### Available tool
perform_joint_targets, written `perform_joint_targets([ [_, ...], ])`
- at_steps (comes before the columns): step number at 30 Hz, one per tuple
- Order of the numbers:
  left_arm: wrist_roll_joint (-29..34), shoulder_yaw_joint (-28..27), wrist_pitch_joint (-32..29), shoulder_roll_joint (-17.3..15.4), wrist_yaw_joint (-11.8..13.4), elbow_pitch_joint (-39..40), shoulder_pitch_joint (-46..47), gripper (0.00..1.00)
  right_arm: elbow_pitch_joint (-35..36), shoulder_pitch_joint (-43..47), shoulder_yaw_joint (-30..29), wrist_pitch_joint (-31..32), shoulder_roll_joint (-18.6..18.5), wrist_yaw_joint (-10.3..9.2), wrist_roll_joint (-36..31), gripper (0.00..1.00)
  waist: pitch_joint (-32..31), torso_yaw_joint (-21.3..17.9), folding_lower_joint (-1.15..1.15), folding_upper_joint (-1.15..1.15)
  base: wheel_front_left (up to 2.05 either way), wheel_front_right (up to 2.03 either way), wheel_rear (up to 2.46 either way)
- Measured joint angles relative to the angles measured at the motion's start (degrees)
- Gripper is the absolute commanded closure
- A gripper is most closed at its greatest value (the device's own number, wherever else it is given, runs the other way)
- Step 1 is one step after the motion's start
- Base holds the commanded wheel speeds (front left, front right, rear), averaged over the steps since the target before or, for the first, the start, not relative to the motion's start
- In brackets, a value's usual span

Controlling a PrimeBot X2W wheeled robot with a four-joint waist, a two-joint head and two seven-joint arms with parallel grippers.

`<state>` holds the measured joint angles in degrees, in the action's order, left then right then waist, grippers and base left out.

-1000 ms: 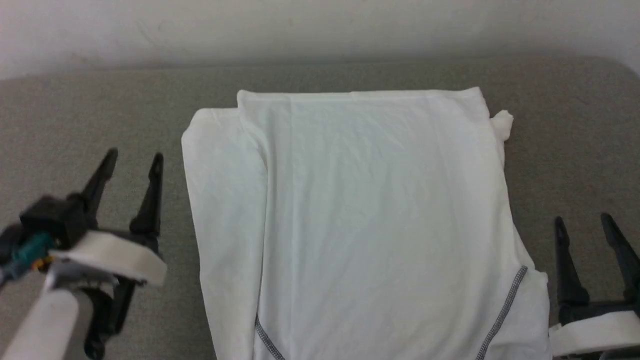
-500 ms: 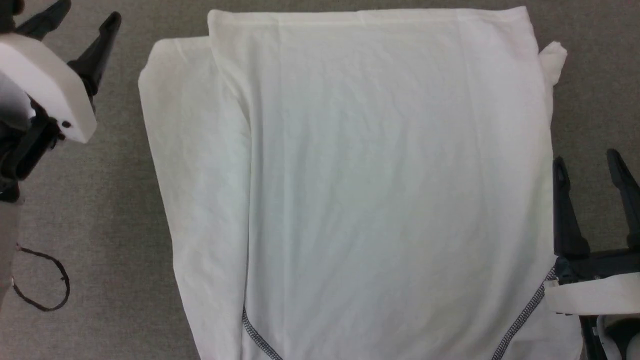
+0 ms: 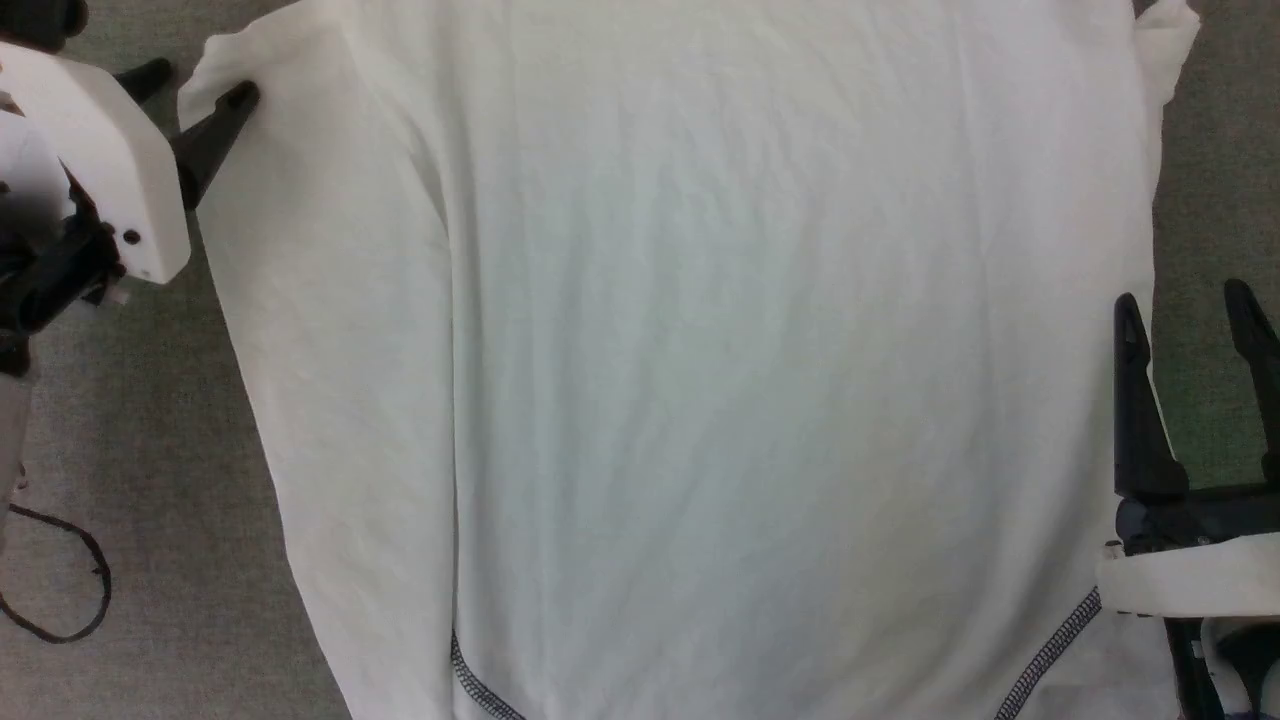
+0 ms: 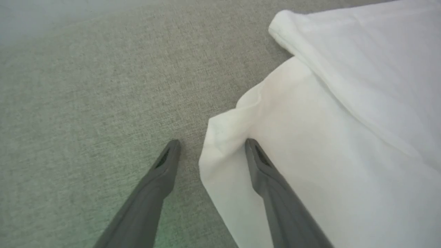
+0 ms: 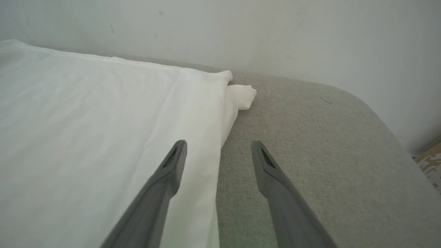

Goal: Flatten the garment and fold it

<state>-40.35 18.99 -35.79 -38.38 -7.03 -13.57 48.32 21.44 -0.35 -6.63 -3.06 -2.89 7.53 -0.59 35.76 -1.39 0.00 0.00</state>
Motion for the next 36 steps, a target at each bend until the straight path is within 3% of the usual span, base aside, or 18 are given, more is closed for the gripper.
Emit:
perform_joint_targets([
  [1, 0.0, 0.1, 0.1, -0.2, 0.0, 0.0, 0.1, 0.0, 0.0, 0.0, -0.1, 0.0, 0.0, 0.0, 0.1, 0.0, 0.2, -0.1, 0.0, 0.0, 0.0, 0.0, 0.0],
  [2, 0.0, 0.2, 0.3, -0.3, 0.0, -0.1, 0.2, 0.33, -0.1, -0.1, -0.1, 0.0, 0.0, 0.0, 0.1, 0.0, 0.3, -0.3, 0.0, 0.0, 0.0, 0.0, 0.0],
  [3, 0.0, 0.3, 0.7, -0.4, 0.0, -0.2, 0.3, 1.0, -0.1, -0.2, -0.1, 0.0, 0.0, 0.0, 0.1, 0.0, 0.4, -0.3, 0.0, 0.0, 0.0, 0.0, 0.0],
  [14, -2.7, -1.2, 8.6, 0.9, 0.1, -4.3, -1.9, 1.0, -2.4, -0.6, -0.4, -0.2, 0.0, 0.01, 0.2, 0.0, -3.6, 0.1, 0.01, 0.0, 0.0, 0.0, 0.0],
  [22, -6.1, -5.7, 12.0, -1.4, 0.6, -4.9, -8.4, 1.0, -5.3, 1.9, -0.7, -0.2, 0.0, 0.01, 1.6, 0.0, -11.3, 0.8, 0.0, 0.0, 0.0, 0.0, 0.0],
  [30, -12.2, -15.6, 16.8, -5.9, 3.1, 0.9, -21.3, 1.0, -7.7, 6.2, -1.4, -0.6, 0.0, 0.0, 3.9, 0.0, -20.5, 1.7, -0.01, 0.0, 0.0, 0.0, 0.0],
  [36, -16.9, -27.7, 21.1, -7.8, 7.6, 12.1, -37.3, 1.0, -8.2, 8.9, -2.2, -1.1, 0.0, 0.0, 5.6, 0.0, -26.4, 2.3, -0.02, 0.0, 0.0, 0.0, 0.0],
])
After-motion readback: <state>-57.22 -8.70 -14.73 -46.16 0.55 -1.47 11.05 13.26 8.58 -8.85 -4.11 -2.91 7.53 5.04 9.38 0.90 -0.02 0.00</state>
